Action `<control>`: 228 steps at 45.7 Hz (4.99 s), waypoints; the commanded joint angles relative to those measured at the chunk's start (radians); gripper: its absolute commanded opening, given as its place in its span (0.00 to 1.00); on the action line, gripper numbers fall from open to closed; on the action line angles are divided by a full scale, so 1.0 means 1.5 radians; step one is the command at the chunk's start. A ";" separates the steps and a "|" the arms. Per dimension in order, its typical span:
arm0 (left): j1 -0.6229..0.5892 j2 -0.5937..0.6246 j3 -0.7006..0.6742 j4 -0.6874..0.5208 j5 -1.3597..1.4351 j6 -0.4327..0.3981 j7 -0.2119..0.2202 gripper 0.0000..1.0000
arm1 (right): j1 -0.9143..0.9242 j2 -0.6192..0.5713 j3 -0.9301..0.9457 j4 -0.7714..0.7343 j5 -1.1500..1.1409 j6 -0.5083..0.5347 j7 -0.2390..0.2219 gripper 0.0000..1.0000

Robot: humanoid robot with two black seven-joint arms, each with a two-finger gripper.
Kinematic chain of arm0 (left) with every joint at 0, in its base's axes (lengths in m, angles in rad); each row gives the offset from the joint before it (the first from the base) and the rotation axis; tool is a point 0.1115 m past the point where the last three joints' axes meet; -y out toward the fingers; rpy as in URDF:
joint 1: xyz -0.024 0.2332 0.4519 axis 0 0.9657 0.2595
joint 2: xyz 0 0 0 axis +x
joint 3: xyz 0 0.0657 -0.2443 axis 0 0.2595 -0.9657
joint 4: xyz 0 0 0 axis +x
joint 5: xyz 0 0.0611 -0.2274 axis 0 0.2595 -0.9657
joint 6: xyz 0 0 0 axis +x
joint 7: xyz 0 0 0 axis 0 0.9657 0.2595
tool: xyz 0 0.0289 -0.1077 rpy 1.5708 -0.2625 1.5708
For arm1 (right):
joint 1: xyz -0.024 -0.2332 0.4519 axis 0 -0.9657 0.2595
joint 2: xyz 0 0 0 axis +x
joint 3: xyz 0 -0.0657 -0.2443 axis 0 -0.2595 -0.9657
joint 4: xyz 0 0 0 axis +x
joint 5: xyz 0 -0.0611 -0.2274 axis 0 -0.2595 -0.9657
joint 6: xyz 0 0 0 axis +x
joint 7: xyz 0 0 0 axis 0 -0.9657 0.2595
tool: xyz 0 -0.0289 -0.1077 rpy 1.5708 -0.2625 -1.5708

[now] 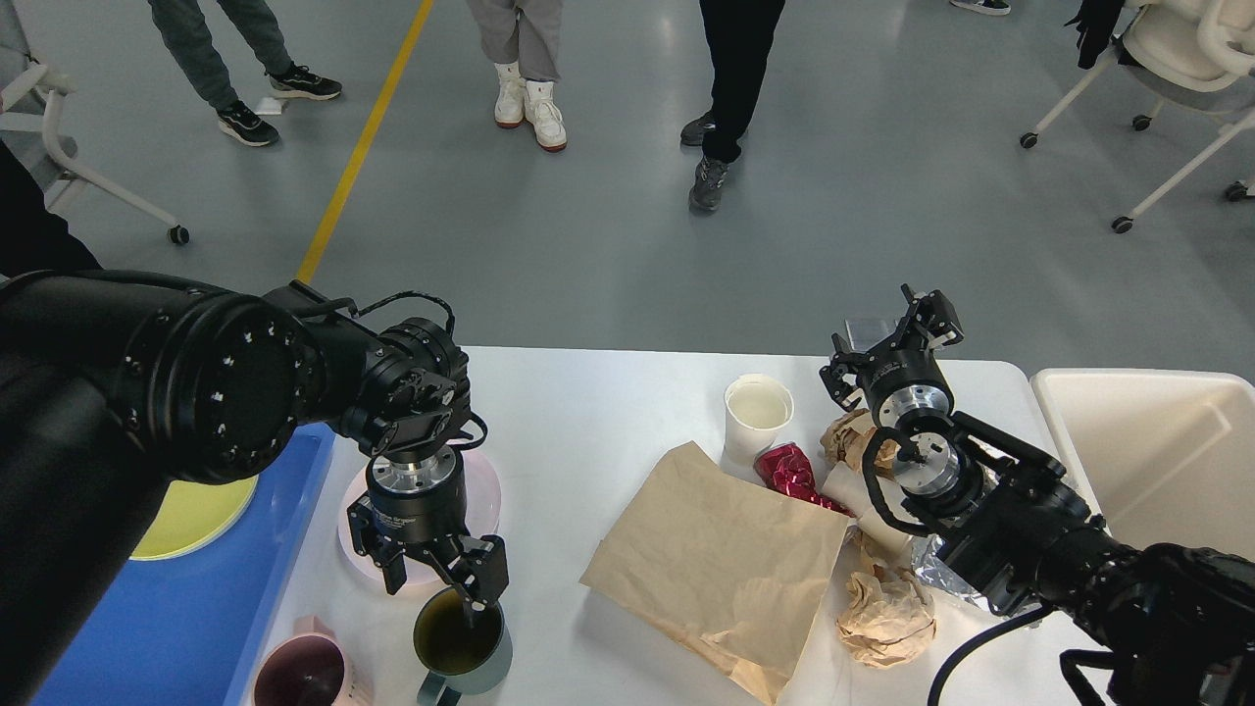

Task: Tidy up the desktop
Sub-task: 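Lower the left gripper onto the dark green mug and grasp it, then lift the green mug with the left gripper and carry it toward the blue tray, then place the green mug in the tray corner nearest the robot and release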

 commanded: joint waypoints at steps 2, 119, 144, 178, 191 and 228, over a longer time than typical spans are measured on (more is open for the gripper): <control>0.019 0.000 0.001 0.006 0.004 0.000 0.000 0.83 | 0.000 0.000 0.000 0.000 0.000 0.000 0.000 1.00; -0.181 0.358 0.063 -0.050 0.006 0.000 0.001 0.00 | 0.000 0.000 0.000 0.000 0.000 0.000 0.000 1.00; 0.078 0.560 0.083 0.157 0.005 0.000 -0.001 0.00 | 0.000 0.000 0.000 0.000 0.000 0.000 0.000 1.00; 0.321 0.574 -0.076 0.299 -0.003 0.000 -0.001 0.02 | 0.000 0.000 0.000 0.000 0.000 0.000 0.000 1.00; 0.323 0.574 -0.085 0.300 -0.003 0.000 -0.001 0.17 | 0.000 0.000 0.000 0.000 0.000 0.000 0.000 1.00; 0.121 0.568 -0.036 0.235 0.002 0.000 -0.001 0.93 | 0.000 0.000 0.000 0.000 0.000 0.000 0.000 1.00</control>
